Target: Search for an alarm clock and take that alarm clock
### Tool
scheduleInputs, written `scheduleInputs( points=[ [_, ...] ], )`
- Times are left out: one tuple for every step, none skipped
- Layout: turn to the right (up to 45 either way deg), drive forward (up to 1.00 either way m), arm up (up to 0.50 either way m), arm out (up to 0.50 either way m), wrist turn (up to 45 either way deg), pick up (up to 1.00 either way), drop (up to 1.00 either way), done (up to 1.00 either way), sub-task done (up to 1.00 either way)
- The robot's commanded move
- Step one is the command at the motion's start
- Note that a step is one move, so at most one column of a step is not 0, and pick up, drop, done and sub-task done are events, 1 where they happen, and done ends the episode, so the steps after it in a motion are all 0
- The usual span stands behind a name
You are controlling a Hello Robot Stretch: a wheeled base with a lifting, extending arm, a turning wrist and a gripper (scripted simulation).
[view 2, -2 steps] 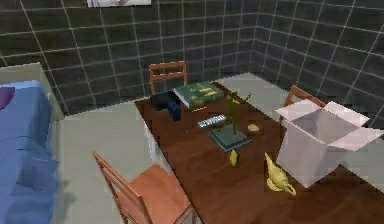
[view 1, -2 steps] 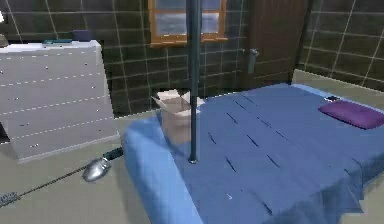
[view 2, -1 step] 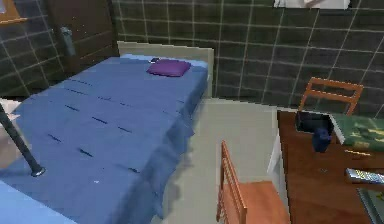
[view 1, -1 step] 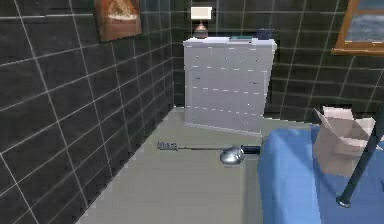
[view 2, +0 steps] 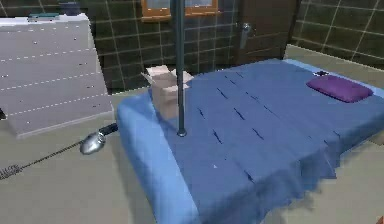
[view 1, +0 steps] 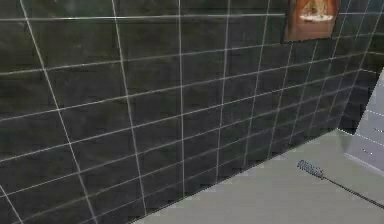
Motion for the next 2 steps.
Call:
scheduleInputs(
  points=[
    [-45.0, 0.00, 0.00, 0.00, 0.0, 0.00, 0.00, 0.00, 0.00],
    [-30.0, 0.00, 0.00, 0.00, 0.0, 0.00, 0.00, 0.00, 0.00]
  ],
)
